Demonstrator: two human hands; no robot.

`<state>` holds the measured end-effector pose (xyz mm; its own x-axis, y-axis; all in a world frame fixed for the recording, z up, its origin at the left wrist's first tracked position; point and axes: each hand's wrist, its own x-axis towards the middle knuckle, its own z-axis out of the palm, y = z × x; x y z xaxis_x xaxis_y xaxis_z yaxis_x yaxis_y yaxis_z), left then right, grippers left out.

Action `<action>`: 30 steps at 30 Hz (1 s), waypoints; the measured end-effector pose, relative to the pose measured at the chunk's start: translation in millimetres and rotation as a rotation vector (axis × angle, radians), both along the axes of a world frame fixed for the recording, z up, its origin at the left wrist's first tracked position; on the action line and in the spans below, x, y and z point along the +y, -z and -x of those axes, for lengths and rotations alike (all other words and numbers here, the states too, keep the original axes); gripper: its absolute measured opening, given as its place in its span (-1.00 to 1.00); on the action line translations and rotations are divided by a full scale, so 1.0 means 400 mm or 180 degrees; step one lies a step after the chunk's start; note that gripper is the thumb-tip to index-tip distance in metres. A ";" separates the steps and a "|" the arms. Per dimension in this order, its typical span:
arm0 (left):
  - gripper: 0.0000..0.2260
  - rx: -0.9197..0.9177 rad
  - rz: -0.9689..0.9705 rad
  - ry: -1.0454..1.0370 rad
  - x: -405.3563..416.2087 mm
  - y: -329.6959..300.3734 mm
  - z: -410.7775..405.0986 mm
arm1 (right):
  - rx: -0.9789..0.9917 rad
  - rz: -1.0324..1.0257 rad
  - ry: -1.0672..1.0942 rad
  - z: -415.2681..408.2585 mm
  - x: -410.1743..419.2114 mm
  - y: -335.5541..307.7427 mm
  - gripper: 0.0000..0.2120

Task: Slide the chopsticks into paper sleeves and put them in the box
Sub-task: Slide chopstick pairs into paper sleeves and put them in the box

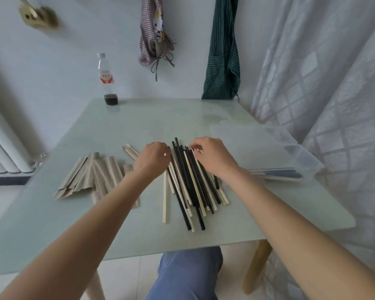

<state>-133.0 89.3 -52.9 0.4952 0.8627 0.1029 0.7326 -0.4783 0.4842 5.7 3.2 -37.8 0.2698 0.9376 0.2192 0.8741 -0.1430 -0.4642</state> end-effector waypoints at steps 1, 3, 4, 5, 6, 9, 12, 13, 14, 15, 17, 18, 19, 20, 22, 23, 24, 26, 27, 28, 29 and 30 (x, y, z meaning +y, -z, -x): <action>-0.78 0.0140 0.0018 0.0038 0.004 0.019 0.018 | -0.0020 0.0158 0.0020 0.021 0.011 0.024 -0.73; -0.78 0.0336 0.0192 0.0084 0.009 0.051 0.036 | -0.0105 0.0480 0.0111 0.052 0.025 0.068 -0.77; -0.79 0.0416 0.0320 0.0085 0.010 0.064 0.041 | -0.0160 0.0607 0.0174 0.065 0.032 0.085 -0.80; -0.79 0.0488 0.0453 0.0076 0.010 0.074 0.044 | -0.0202 0.0701 0.0231 0.077 0.037 0.100 -0.83; -0.72 0.0548 0.0567 0.0064 0.010 0.084 0.047 | -0.0201 0.0777 0.0279 0.089 0.041 0.114 -0.85; -0.60 0.0644 0.0720 0.0064 0.007 0.097 0.044 | -0.0117 0.0894 0.0423 0.109 0.052 0.133 -0.86; -0.68 0.0676 0.0763 0.0009 0.004 0.098 0.038 | 0.0006 0.0888 0.0529 0.114 0.060 0.131 -0.83; -0.70 0.0659 0.0780 -0.0024 0.006 0.099 0.037 | 0.0063 0.0876 0.0554 0.116 0.061 0.129 -0.82; -0.73 0.0599 0.0813 -0.0069 0.007 0.099 0.037 | 0.0147 0.0846 0.0582 0.115 0.062 0.129 -0.81; -0.75 0.0491 0.0880 -0.0119 0.010 0.099 0.037 | 0.0243 0.0818 0.0607 0.114 0.062 0.129 -0.80; -0.77 0.0137 0.1162 -0.0194 0.014 0.093 0.047 | 0.0402 0.0810 0.0658 0.112 0.062 0.129 -0.79; -0.79 -0.0190 0.1465 -0.0242 0.016 0.088 0.054 | 0.0450 0.0815 0.0668 0.109 0.062 0.130 -0.78; -0.82 -0.0590 0.1862 -0.0309 0.018 0.082 0.062 | 0.0473 0.0812 0.0667 0.106 0.061 0.132 -0.77; -0.85 -0.1015 0.2256 -0.0388 0.019 0.075 0.072 | 0.0481 0.0785 0.0648 0.104 0.059 0.133 -0.73; -0.88 -0.1747 0.2794 -0.0484 0.025 0.061 0.099 | 0.0424 0.0558 0.0509 0.107 0.058 0.135 -0.60; -0.88 -0.1988 0.2962 -0.0451 0.030 0.055 0.113 | 0.0312 0.0353 0.0362 0.115 0.060 0.133 -0.50; -0.88 -0.2112 0.3109 -0.0336 0.029 0.046 0.126 | 0.0163 0.0142 0.0186 0.127 0.061 0.128 -0.43; -0.88 -0.2203 0.3344 0.0011 0.020 0.024 0.151 | -0.0135 -0.0142 -0.0166 0.151 0.068 0.116 -0.42; -0.88 -0.2250 0.3397 0.0184 0.016 0.014 0.162 | -0.0270 -0.0243 -0.0348 0.163 0.075 0.110 -0.51; -0.87 -0.2304 0.3414 0.0313 0.011 0.006 0.169 | -0.0380 -0.0309 -0.0493 0.170 0.083 0.107 -0.63; -0.86 -0.2357 0.3383 0.0385 0.009 0.002 0.176 | -0.0436 -0.0344 -0.0548 0.177 0.091 0.106 -0.75; -0.84 -0.2408 0.3297 0.0384 0.009 0.000 0.183 | -0.0415 -0.0376 -0.0530 0.183 0.100 0.106 -0.80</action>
